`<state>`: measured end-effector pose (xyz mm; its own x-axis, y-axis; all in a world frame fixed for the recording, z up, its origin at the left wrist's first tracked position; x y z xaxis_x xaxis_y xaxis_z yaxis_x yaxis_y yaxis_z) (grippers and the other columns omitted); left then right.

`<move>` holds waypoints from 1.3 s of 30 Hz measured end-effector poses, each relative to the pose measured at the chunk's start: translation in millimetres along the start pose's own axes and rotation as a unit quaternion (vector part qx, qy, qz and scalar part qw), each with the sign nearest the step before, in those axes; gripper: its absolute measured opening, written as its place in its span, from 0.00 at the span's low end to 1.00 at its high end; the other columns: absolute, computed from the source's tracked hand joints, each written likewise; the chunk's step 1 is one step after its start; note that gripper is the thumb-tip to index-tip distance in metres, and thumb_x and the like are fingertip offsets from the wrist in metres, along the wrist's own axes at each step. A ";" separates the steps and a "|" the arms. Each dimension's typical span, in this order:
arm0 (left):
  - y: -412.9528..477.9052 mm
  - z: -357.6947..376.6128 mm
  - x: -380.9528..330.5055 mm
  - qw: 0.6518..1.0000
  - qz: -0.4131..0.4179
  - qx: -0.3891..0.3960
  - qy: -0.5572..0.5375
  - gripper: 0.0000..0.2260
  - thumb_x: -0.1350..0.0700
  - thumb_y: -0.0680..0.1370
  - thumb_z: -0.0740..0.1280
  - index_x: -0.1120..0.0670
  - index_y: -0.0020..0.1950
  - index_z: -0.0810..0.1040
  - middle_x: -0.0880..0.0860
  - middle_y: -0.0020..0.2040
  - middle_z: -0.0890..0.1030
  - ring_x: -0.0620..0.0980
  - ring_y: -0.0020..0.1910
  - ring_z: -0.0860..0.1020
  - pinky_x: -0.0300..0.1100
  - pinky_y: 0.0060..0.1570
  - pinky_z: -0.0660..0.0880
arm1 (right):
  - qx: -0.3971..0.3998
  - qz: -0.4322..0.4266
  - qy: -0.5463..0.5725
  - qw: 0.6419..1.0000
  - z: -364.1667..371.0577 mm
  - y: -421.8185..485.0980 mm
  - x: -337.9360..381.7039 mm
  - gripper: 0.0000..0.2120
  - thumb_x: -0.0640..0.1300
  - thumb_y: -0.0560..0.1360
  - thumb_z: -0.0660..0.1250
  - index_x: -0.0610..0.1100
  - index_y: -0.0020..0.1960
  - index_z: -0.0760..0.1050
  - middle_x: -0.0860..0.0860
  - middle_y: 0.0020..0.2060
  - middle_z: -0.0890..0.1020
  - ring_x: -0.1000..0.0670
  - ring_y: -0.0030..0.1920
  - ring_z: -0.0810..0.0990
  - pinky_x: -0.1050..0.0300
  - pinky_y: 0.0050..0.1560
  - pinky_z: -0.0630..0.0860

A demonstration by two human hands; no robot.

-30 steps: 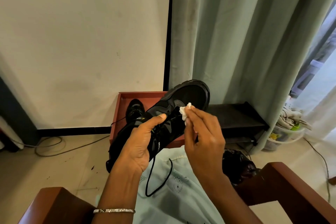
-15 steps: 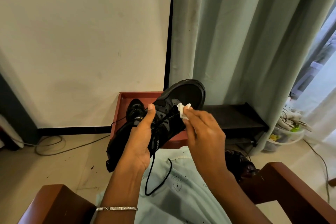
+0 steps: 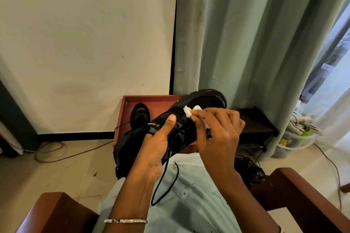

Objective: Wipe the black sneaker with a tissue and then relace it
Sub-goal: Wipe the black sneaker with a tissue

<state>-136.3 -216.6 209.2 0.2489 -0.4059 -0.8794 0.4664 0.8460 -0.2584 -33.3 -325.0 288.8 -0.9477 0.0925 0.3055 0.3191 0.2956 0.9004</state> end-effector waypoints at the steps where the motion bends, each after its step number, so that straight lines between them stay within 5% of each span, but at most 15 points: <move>1: -0.8 0.7 -0.8 1.000 0.006 -0.001 -0.001 0.13 0.49 0.75 0.72 0.52 0.56 0.83 0.52 0.48 0.87 0.50 0.48 0.85 0.42 0.45 0.81 | -0.006 -0.010 -0.017 1.000 -1.7 2.7 -1.5 0.04 0.45 0.75 0.74 0.48 0.50 0.84 0.54 0.46 0.83 0.50 0.51 0.74 0.52 0.53 0.65; 9: -5.6 8.0 -9.4 0.998 0.056 0.007 0.029 0.06 0.48 0.75 0.71 0.46 0.51 0.83 0.46 0.50 0.86 0.44 0.52 0.83 0.41 0.54 0.78 | -0.052 0.110 -0.033 0.992 -11.5 18.6 -36.3 0.07 0.52 0.76 0.71 0.49 0.50 0.83 0.54 0.46 0.81 0.52 0.52 0.70 0.52 0.52 0.61; 16: -5.6 2.5 -13.2 0.995 0.084 -0.002 0.046 0.06 0.46 0.75 0.71 0.43 0.51 0.82 0.44 0.53 0.84 0.42 0.55 0.80 0.40 0.58 0.75 | -0.023 0.051 -0.013 0.998 -2.0 9.5 -18.2 0.06 0.50 0.76 0.72 0.50 0.50 0.83 0.56 0.45 0.82 0.53 0.51 0.71 0.53 0.52 0.60; 22: -5.8 4.5 -15.5 0.990 0.107 0.002 0.086 0.04 0.43 0.74 0.71 0.40 0.48 0.82 0.41 0.51 0.84 0.40 0.56 0.80 0.42 0.63 0.73 | -0.059 0.099 -0.034 0.993 -9.7 26.1 -39.0 0.07 0.50 0.77 0.71 0.48 0.51 0.83 0.53 0.46 0.81 0.52 0.50 0.69 0.54 0.50 0.62; 28: -7.2 3.0 -18.0 0.981 0.139 0.001 0.138 0.04 0.43 0.75 0.70 0.38 0.49 0.79 0.41 0.53 0.82 0.38 0.57 0.77 0.42 0.64 0.72 | -0.004 -0.001 -0.020 1.000 1.4 8.0 -8.6 0.04 0.45 0.75 0.73 0.48 0.50 0.85 0.55 0.48 0.83 0.49 0.50 0.73 0.52 0.50 0.63; 34: -7.4 6.8 -16.6 0.976 0.151 0.008 0.155 0.04 0.43 0.75 0.70 0.36 0.50 0.80 0.39 0.55 0.82 0.39 0.60 0.77 0.45 0.68 0.71 | -0.046 0.051 -0.062 0.996 -9.5 19.5 -39.9 0.05 0.48 0.77 0.72 0.49 0.50 0.84 0.54 0.47 0.83 0.49 0.51 0.71 0.54 0.52 0.59; 39: -9.0 6.0 -18.0 0.974 0.153 0.000 0.165 0.04 0.45 0.76 0.69 0.36 0.50 0.78 0.39 0.54 0.80 0.39 0.58 0.76 0.43 0.66 0.71 | -0.020 0.039 0.007 0.999 0.7 4.0 -20.6 0.05 0.46 0.75 0.72 0.50 0.51 0.84 0.56 0.47 0.82 0.53 0.50 0.70 0.54 0.51 0.63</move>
<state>-139.9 -219.0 229.7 0.0894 -0.0020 -0.9960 0.4127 0.9102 0.0352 -12.5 -325.1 285.9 -0.9195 0.1002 0.3800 0.3929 0.2505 0.8848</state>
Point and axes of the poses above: each hand's wrist, its own y-axis towards the middle knuckle, its own z-axis out of the palm, x = y × z, the point moved 8 cm from there along y, towards the middle knuckle
